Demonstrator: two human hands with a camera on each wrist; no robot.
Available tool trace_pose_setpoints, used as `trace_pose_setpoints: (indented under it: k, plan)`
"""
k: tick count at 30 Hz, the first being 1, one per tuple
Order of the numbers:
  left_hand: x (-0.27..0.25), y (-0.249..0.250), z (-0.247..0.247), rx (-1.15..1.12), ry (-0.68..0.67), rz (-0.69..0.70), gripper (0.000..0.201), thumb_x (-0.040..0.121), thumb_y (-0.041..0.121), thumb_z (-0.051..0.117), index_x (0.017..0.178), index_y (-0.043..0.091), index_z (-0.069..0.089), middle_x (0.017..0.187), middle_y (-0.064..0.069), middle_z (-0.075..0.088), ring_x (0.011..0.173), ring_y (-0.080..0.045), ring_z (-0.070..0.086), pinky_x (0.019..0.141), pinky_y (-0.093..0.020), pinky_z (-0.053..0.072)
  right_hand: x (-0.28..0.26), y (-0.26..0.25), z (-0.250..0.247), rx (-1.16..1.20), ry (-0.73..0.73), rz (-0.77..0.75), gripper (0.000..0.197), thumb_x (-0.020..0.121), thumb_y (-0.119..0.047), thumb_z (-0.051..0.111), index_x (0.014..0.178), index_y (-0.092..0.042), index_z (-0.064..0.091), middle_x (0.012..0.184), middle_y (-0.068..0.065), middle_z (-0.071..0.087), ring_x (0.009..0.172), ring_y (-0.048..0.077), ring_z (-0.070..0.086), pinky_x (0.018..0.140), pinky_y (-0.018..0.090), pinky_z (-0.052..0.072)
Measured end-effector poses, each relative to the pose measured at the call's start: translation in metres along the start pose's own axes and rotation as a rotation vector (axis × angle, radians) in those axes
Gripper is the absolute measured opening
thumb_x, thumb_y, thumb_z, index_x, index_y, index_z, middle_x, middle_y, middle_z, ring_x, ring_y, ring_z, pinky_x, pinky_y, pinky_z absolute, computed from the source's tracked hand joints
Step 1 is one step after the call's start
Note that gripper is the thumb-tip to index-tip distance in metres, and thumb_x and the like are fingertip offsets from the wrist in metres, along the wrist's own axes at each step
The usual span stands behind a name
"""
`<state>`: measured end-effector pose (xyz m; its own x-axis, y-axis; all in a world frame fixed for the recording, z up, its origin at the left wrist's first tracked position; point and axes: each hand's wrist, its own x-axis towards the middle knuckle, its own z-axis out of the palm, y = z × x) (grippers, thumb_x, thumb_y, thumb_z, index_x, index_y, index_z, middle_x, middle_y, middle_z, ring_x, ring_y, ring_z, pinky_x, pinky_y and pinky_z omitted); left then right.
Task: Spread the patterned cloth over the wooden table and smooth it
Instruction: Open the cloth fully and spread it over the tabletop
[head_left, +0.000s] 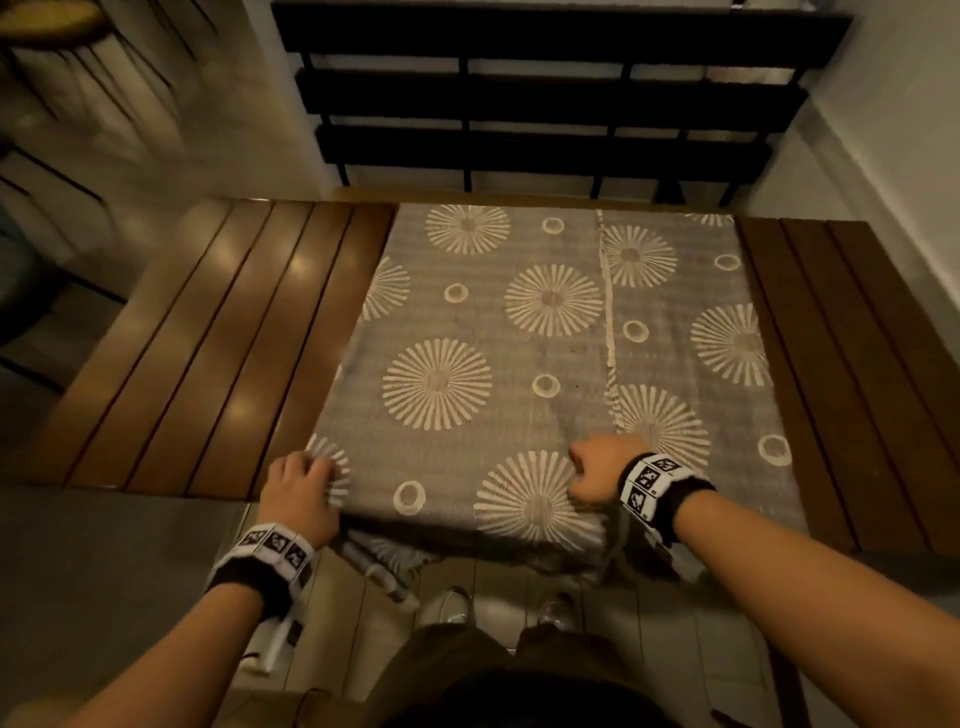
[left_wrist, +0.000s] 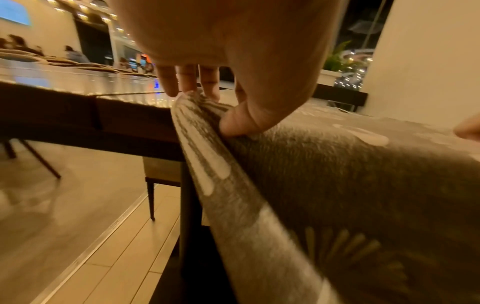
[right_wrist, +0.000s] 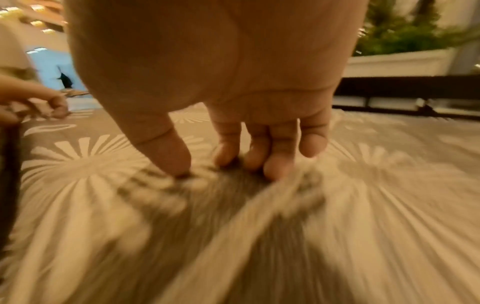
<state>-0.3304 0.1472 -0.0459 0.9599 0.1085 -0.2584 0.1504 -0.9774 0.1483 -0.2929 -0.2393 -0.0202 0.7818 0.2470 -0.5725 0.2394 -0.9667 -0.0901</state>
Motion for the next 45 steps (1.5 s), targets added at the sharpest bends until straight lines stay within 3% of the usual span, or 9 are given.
trace_pose_setpoints:
  k: [6, 11, 15, 17, 21, 25, 33, 37, 45]
  plan:
    - [-0.006, 0.011, 0.006, -0.329, 0.115, -0.353, 0.071, 0.067, 0.014, 0.067, 0.133, 0.019, 0.042, 0.120, -0.020, 0.049, 0.110, -0.042, 0.044, 0.094, -0.045, 0.040, 0.053, -0.072, -0.052, -0.088, -0.015, -0.299, 0.027, 0.087, -0.029, 0.048, 0.106, -0.017, 0.063, 0.108, 0.009, 0.068, 0.097, 0.030, 0.063, 0.077, 0.032, 0.048]
    - [-0.006, 0.009, -0.001, -0.451, 0.078, -0.617, 0.033, 0.076, 0.016, 0.059, 0.110, 0.018, 0.057, 0.116, -0.015, 0.056, 0.111, -0.036, 0.047, 0.093, -0.041, 0.043, 0.095, -0.163, -0.065, -0.125, 0.061, -0.560, 0.022, 0.084, -0.023, 0.050, 0.100, -0.015, 0.064, 0.104, 0.011, 0.067, 0.095, 0.033, 0.062, 0.077, 0.035, 0.047]
    - [0.001, -0.009, -0.003, -0.470, 0.020, -0.569, 0.011, 0.075, 0.018, 0.053, 0.081, 0.018, 0.063, 0.103, -0.015, 0.059, 0.100, -0.037, 0.049, 0.089, -0.042, 0.045, 0.128, -0.227, -0.063, -0.177, 0.176, -0.769, 0.036, 0.088, -0.021, 0.049, 0.122, -0.016, 0.055, 0.127, 0.011, 0.051, 0.115, 0.033, 0.050, 0.088, 0.042, 0.044]
    - [0.000, -0.016, -0.007, -0.617, 0.047, -0.560, 0.008, 0.077, 0.014, 0.051, 0.070, 0.018, 0.053, 0.085, -0.013, 0.061, 0.080, -0.031, 0.053, 0.069, -0.037, 0.046, 0.142, -0.245, -0.063, -0.286, 0.123, -0.788, 0.049, 0.089, -0.023, 0.050, 0.137, -0.024, 0.042, 0.143, 0.007, 0.038, 0.130, 0.029, 0.037, 0.099, 0.045, 0.041]
    - [-0.006, -0.029, -0.003, -1.032, -0.016, -0.515, 0.021, 0.084, 0.005, 0.053, 0.068, 0.016, 0.045, 0.061, -0.001, 0.047, 0.058, -0.016, 0.041, 0.056, -0.029, 0.034, 0.160, -0.261, -0.068, -0.503, 0.108, -0.860, 0.052, 0.082, -0.027, 0.060, 0.132, -0.023, 0.046, 0.142, 0.008, 0.038, 0.133, 0.030, 0.033, 0.108, 0.049, 0.028]
    - [-0.011, -0.046, 0.010, -1.062, -0.136, -0.392, 0.023, 0.080, 0.002, 0.058, 0.065, 0.019, 0.054, 0.062, 0.000, 0.052, 0.061, -0.017, 0.050, 0.064, -0.032, 0.044, 0.169, -0.266, -0.075, -0.547, 0.053, -0.807, 0.045, 0.082, -0.029, 0.064, 0.124, -0.019, 0.054, 0.133, 0.008, 0.041, 0.127, 0.028, 0.037, 0.109, 0.047, 0.030]
    - [0.008, -0.065, -0.003, -0.480, -0.538, -0.455, 0.030, 0.087, 0.030, 0.054, 0.060, 0.018, 0.048, 0.065, -0.002, 0.050, 0.064, -0.020, 0.047, 0.065, -0.029, 0.042, 0.167, -0.263, -0.076, -0.440, 0.112, -0.817, 0.048, 0.083, -0.021, 0.066, 0.128, -0.019, 0.051, 0.135, 0.009, 0.041, 0.126, 0.029, 0.039, 0.108, 0.042, 0.034]
    - [0.029, -0.045, -0.059, -0.041, -0.373, -0.299, 0.026, 0.088, 0.038, 0.049, 0.077, 0.015, 0.054, 0.079, -0.002, 0.058, 0.075, -0.022, 0.058, 0.070, -0.032, 0.049, 0.162, -0.240, -0.081, -0.238, 0.210, -0.710, 0.054, 0.088, -0.019, 0.057, 0.139, -0.017, 0.040, 0.153, 0.012, 0.028, 0.138, 0.031, 0.030, 0.115, 0.041, 0.022]
    - [0.069, 0.076, -0.070, -0.160, -0.238, 0.249, 0.016, 0.085, 0.033, 0.047, 0.076, 0.020, 0.045, 0.089, -0.010, 0.066, 0.087, -0.033, 0.062, 0.071, -0.035, 0.047, 0.138, -0.097, -0.096, -0.039, 0.243, -0.196, 0.048, 0.080, -0.021, 0.058, 0.127, -0.013, 0.051, 0.135, 0.012, 0.044, 0.122, 0.034, 0.046, 0.101, 0.040, 0.038]
